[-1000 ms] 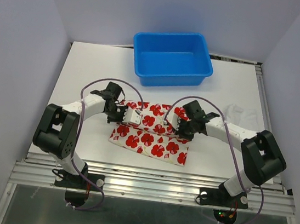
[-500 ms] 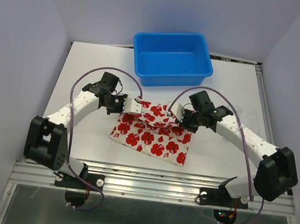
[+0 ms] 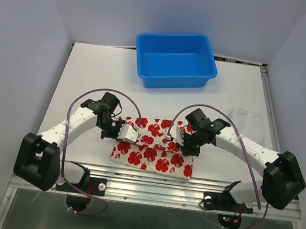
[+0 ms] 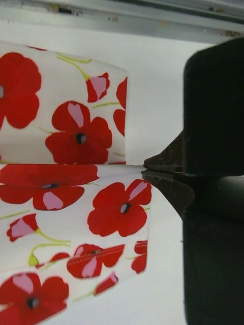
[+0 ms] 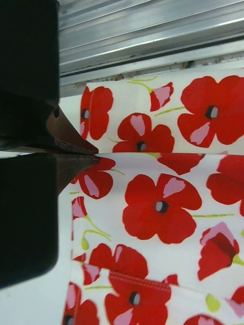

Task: Fold and stack the skirts
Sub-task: Fold the skirt

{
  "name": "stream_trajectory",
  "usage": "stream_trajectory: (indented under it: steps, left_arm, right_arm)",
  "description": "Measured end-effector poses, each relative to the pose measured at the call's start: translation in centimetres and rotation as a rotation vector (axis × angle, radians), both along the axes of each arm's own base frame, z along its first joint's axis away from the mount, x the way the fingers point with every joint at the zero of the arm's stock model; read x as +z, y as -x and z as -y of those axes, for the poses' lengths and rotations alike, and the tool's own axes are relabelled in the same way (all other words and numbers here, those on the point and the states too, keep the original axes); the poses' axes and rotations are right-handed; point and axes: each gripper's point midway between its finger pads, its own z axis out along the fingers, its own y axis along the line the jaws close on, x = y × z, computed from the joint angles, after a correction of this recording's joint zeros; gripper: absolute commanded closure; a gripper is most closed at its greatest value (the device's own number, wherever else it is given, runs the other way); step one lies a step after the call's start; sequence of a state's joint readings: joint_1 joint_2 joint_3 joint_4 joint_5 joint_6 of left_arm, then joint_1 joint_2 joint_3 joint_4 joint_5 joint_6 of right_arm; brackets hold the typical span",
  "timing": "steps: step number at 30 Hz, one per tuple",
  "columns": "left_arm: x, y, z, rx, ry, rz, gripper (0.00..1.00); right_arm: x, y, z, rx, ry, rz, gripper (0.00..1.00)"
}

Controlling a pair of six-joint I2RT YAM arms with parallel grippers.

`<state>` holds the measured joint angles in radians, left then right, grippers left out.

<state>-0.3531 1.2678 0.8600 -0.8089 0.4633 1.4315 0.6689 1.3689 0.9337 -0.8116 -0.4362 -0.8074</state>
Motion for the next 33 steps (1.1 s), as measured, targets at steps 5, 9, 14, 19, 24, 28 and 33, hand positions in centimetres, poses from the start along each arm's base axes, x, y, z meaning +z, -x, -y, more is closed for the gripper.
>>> stream_trajectory:
  steps: [5, 9, 14, 19, 24, 28, 33]
  left_arm:
    - [-3.6, 4.0, 0.9, -0.053, -0.077, -0.137, 1.00]
    - [-6.1, 4.4, 1.9, 0.000, -0.132, -0.254, 1.00]
    - [-6.1, 2.7, 2.9, 0.145, -0.153, -0.308, 1.00]
    - [-6.1, 1.4, 3.2, 0.267, -0.160, -0.337, 1.00]
    - [-5.8, -1.7, 3.8, 0.398, -0.120, -0.281, 1.00]
    - [-5.1, -4.0, 5.2, 0.495, -0.046, -0.243, 1.00]
    - [-4.3, -3.9, 8.6, 0.531, 0.025, -0.235, 1.00]
  right_arm:
    - [-4.8, 2.6, 0.7, 0.048, 0.106, -0.109, 0.99]
    - [-6.9, 1.8, 1.0, 0.008, 0.176, -0.149, 0.99]
    - [-7.0, 0.1, 1.1, -0.075, 0.208, -0.251, 0.99]
    - [-6.8, -6.1, 1.5, -0.184, 0.166, -0.222, 0.99]
    - [-6.3, -12.2, 2.5, -0.245, 0.135, -0.026, 0.99]
    - [-5.6, -16.9, 3.6, -0.337, 0.137, 0.160, 0.70]
    - [-3.4, -20.3, 6.2, -0.528, 0.141, 0.274, 0.44]
